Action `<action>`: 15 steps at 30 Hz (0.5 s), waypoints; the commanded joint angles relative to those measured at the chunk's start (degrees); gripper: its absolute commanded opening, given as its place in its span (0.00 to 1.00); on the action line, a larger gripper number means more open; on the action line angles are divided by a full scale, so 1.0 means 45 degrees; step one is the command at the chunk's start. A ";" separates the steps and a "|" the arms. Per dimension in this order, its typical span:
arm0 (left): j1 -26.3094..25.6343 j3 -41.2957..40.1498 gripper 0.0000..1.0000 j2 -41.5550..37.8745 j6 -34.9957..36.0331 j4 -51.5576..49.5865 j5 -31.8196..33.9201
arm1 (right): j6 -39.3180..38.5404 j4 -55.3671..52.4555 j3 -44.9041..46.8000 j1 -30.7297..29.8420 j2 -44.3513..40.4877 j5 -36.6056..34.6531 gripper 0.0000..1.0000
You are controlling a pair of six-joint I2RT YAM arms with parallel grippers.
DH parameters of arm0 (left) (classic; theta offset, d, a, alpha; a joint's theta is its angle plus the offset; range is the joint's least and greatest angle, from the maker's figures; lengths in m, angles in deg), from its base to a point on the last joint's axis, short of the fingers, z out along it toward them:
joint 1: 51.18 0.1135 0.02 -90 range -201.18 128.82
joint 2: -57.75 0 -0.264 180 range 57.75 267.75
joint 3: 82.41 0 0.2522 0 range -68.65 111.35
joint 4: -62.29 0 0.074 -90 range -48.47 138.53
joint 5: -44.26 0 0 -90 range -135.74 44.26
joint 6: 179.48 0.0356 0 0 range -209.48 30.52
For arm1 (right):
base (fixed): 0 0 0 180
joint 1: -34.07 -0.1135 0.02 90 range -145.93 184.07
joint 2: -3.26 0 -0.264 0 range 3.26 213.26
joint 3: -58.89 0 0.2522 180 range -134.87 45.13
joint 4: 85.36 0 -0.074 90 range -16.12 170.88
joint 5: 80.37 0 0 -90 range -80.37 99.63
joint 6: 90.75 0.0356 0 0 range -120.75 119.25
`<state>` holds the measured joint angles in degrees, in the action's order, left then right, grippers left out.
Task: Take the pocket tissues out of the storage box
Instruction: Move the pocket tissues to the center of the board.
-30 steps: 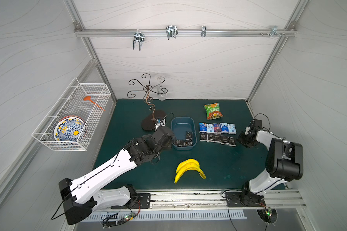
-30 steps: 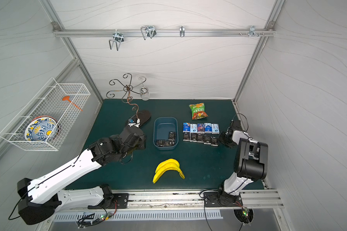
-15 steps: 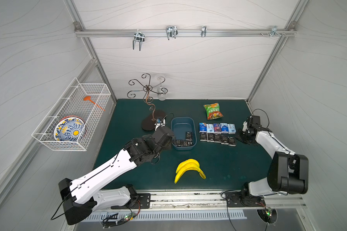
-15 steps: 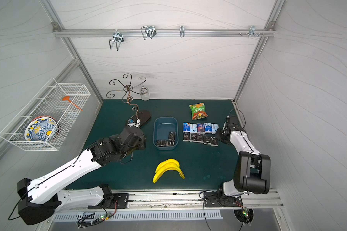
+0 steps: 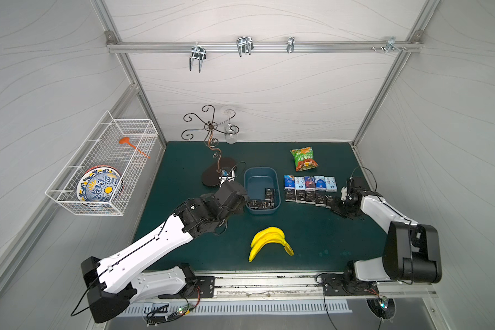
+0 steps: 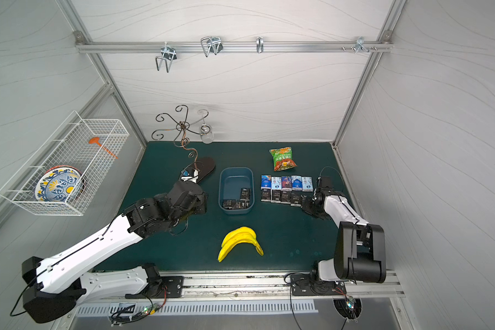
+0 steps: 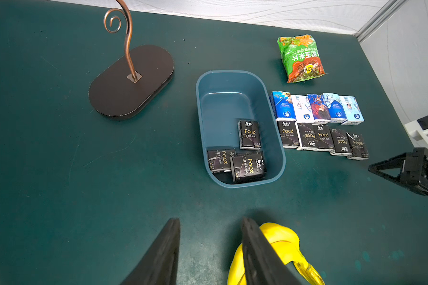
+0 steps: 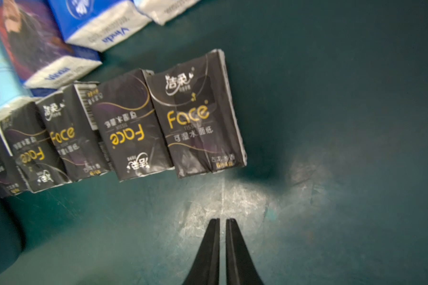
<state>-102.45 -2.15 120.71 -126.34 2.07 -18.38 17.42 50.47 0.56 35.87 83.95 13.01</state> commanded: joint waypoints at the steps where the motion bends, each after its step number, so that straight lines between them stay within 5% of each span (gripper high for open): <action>1: 0.0015 0.0090 0.45 0.0130 -0.0031 0.0558 -0.0024 | -0.0212 0.0235 -0.0175 -0.0269 0.0389 0.0164 0.11; 15: 0.0008 0.0408 0.45 0.0338 0.0047 0.0519 0.0190 | -0.0581 0.0255 -0.1256 -0.0495 0.2089 -0.0679 0.15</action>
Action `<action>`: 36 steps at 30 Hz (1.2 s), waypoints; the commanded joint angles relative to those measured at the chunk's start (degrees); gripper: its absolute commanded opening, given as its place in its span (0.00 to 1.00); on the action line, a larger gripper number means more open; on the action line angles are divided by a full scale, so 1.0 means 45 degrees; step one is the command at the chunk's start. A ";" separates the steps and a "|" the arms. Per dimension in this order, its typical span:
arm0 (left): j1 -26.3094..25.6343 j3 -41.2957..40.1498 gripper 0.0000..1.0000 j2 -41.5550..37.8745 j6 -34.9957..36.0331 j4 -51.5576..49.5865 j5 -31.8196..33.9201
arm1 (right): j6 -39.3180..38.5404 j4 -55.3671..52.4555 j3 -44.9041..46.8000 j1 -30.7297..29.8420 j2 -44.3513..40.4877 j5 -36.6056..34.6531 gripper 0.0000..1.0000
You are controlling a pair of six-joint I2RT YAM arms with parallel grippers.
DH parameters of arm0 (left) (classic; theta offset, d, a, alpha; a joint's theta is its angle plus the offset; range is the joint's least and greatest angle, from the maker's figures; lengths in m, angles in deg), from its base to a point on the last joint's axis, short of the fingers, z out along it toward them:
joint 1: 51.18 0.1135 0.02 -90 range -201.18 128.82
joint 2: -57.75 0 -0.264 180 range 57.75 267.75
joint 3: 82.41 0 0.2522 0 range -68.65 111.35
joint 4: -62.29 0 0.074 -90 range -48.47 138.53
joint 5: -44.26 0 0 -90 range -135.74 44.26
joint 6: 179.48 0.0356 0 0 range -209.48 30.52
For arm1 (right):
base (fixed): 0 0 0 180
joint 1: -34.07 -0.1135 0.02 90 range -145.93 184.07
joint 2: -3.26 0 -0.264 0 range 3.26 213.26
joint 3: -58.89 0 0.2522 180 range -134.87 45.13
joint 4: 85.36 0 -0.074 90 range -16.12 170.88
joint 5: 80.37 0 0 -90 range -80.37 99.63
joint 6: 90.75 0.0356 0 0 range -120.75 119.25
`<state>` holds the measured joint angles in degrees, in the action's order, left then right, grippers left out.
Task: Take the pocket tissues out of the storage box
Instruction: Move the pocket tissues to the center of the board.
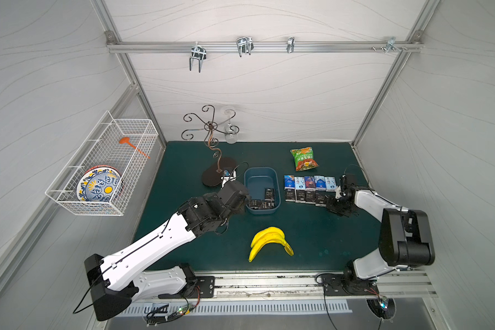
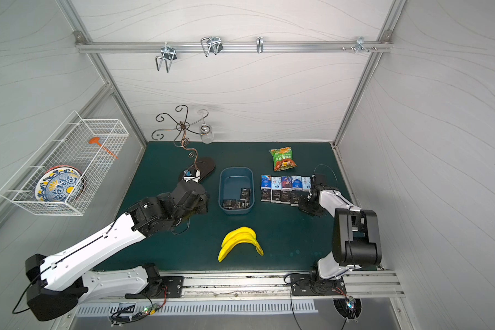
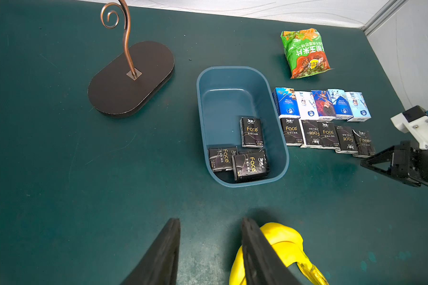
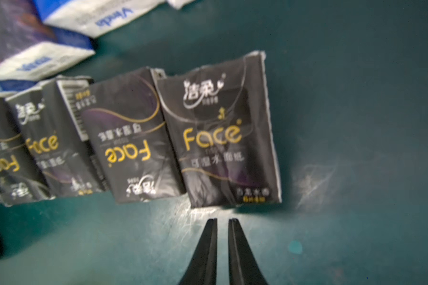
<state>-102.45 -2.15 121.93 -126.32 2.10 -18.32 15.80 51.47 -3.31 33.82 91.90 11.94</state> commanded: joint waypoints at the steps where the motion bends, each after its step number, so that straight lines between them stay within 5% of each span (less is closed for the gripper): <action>1: 0.0006 0.0417 0.45 0.0059 0.0052 0.0495 0.0195 | -0.0270 0.0031 -0.0509 -0.0050 0.0458 -0.0454 0.15; 11: 0.0006 0.0428 0.45 -0.0005 0.0062 0.0397 0.0410 | -0.0505 0.0110 -0.1151 -0.0060 0.1248 -0.0494 0.17; 25: 0.0006 0.0374 0.45 -0.0024 -0.0035 0.0456 0.0274 | -0.0569 -0.0572 -0.0799 -0.0748 -0.0272 -0.0483 0.20; 31: 0.0006 0.0340 0.45 -0.0054 -0.0014 0.0319 0.0430 | -0.0202 -0.0765 -0.0871 -0.2323 -0.1630 -0.0107 0.25; 36: 0.0011 0.0224 0.45 -0.0026 -0.0129 0.0338 0.0545 | 0.0304 -0.1274 -0.2445 -0.4989 -0.2519 -0.0618 0.36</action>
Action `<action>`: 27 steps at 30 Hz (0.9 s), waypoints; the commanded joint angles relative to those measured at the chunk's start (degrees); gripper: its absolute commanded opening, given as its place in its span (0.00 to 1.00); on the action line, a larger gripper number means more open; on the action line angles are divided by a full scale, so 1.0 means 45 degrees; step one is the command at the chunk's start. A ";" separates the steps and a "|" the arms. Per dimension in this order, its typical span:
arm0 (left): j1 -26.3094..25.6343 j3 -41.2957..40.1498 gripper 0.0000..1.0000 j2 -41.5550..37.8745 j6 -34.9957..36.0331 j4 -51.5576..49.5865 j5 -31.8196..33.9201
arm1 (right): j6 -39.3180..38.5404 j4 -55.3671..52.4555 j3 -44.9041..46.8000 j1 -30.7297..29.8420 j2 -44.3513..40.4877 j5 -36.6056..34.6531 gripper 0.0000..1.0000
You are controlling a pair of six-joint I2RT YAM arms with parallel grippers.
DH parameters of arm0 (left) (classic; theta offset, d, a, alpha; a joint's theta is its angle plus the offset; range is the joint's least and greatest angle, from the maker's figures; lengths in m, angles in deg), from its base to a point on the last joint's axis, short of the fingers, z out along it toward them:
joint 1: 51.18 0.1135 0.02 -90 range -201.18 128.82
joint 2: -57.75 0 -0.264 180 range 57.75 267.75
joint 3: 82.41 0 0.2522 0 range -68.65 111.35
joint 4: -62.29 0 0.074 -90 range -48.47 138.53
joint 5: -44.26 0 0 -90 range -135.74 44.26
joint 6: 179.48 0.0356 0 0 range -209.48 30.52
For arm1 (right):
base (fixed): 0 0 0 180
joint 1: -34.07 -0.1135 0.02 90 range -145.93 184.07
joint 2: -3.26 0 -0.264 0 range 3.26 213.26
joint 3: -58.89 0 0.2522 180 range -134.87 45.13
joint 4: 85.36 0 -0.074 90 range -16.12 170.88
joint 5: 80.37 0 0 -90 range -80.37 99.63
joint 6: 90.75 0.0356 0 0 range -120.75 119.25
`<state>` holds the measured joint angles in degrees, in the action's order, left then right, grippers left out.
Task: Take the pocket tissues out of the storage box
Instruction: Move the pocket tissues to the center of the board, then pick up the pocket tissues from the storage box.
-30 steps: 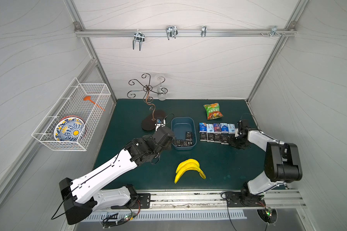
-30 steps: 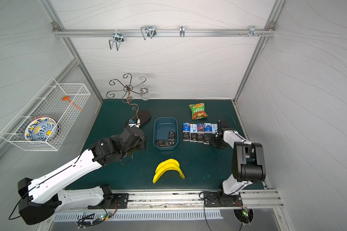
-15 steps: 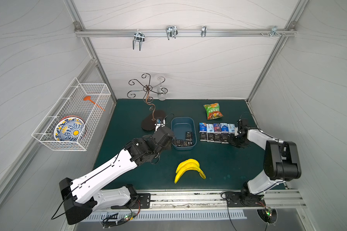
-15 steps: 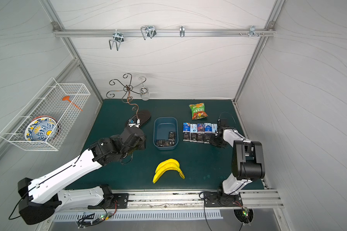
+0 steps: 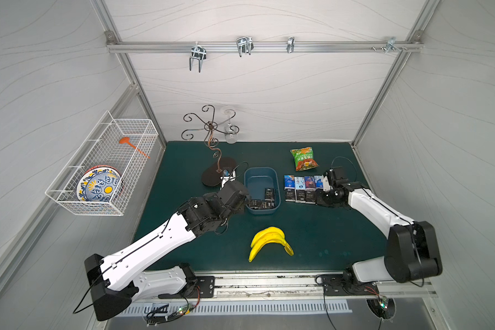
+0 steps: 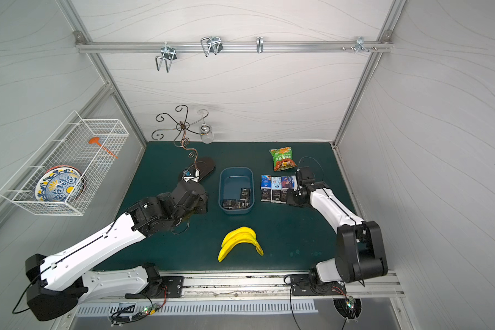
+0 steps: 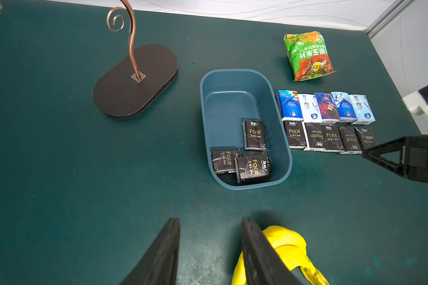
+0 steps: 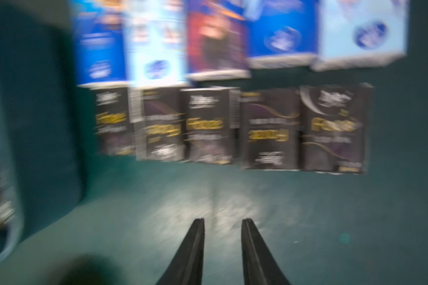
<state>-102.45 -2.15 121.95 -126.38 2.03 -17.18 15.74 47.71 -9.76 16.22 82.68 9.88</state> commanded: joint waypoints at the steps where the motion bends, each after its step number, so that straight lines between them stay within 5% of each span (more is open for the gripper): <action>1: 0.0006 0.0204 0.46 -0.0012 -0.0125 0.0371 0.0342 | 0.0356 -0.0551 -0.1403 -0.1534 -0.0392 -0.0223 0.37; 12: 0.0083 0.0183 0.46 0.0187 -0.0278 0.0280 0.0667 | 0.0406 -0.1485 -0.6524 -0.5418 0.4679 -0.1969 0.47; 27: 0.0123 0.0134 0.46 -0.0238 -0.0139 -0.0055 0.0771 | 0.1857 -0.2550 -1.0331 -0.6366 1.0102 -0.4411 0.50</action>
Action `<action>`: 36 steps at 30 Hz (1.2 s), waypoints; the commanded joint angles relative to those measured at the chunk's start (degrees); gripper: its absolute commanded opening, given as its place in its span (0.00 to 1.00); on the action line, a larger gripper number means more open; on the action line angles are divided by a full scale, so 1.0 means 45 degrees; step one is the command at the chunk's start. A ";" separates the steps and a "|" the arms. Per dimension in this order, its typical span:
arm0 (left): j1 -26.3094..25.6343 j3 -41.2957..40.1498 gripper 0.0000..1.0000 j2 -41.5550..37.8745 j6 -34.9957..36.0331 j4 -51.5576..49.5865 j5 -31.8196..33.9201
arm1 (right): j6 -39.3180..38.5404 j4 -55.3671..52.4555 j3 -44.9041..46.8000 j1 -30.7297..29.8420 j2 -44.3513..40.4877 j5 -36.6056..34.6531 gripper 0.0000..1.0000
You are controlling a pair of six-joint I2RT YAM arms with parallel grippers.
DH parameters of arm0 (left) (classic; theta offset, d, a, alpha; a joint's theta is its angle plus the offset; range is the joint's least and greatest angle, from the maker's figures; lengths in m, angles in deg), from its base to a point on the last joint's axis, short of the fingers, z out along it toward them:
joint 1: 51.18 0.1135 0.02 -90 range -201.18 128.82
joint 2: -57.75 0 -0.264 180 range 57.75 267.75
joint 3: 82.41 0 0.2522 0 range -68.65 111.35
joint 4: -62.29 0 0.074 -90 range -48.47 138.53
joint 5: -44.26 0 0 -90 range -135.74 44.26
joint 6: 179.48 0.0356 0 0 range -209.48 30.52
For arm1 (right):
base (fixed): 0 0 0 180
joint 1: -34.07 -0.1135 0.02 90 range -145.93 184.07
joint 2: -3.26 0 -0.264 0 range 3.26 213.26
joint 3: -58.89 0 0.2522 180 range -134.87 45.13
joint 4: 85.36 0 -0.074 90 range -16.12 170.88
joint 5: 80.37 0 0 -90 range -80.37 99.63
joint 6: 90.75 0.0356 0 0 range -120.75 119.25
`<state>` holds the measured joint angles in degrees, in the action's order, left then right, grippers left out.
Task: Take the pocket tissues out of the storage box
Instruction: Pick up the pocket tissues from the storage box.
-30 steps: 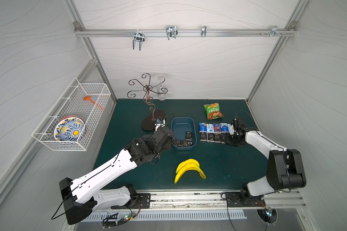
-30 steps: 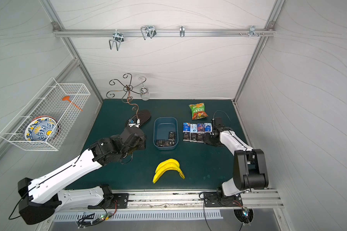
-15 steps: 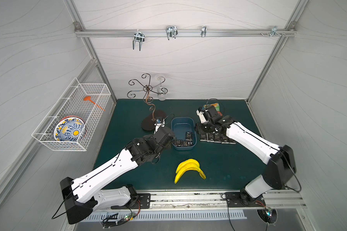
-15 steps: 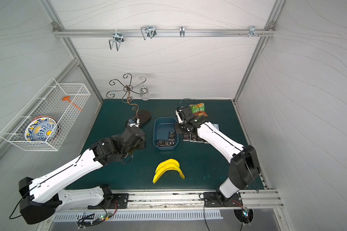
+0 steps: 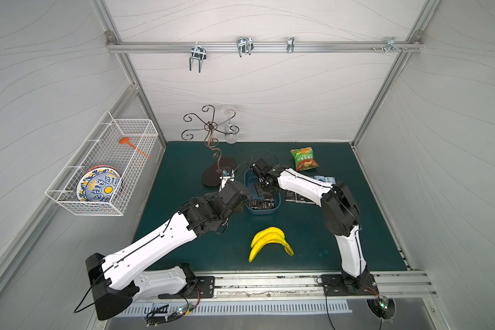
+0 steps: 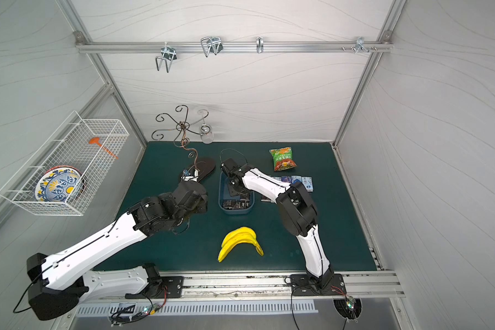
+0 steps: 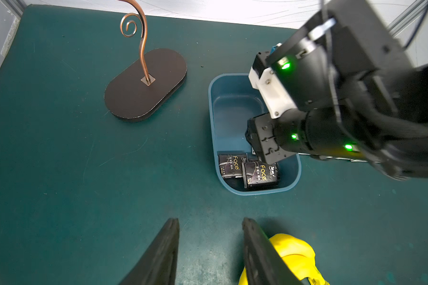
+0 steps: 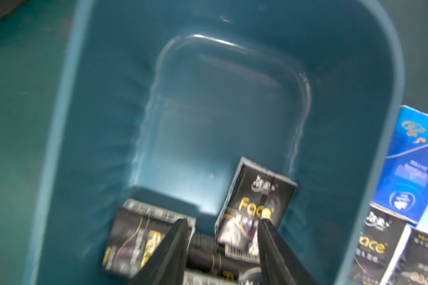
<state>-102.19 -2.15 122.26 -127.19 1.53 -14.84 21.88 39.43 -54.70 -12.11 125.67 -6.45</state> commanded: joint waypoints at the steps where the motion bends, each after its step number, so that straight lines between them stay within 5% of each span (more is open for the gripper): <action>1: 0.0065 0.0130 0.46 -0.0353 0.0065 0.0055 0.0263 | 0.0507 -0.0763 -0.0452 -0.0071 0.0751 -0.0883 0.50; 6: 0.0068 0.0088 0.46 -0.0596 0.0120 -0.0077 0.0331 | 0.0811 -0.1032 -0.0981 0.0081 0.1762 -0.1319 0.46; 17: 0.0084 0.0015 0.46 -0.0900 0.0122 -0.0160 0.0473 | 0.0924 0.0065 -0.0574 0.0129 0.2114 -0.0112 0.16; 25: 0.0082 0.0183 0.46 -0.0703 0.0138 -0.0064 0.0514 | 0.0604 0.1127 -0.0277 -0.0189 0.0096 0.0139 0.13; 36: 0.0215 0.0276 0.47 -0.0875 0.0258 -0.0092 0.0684 | 0.0632 0.1994 0.2811 0.0074 -0.4461 0.1021 0.14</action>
<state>-101.77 -2.24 119.03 -126.84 0.35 -13.09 24.90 48.02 -45.50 -12.28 110.35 -3.41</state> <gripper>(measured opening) 0.466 0.141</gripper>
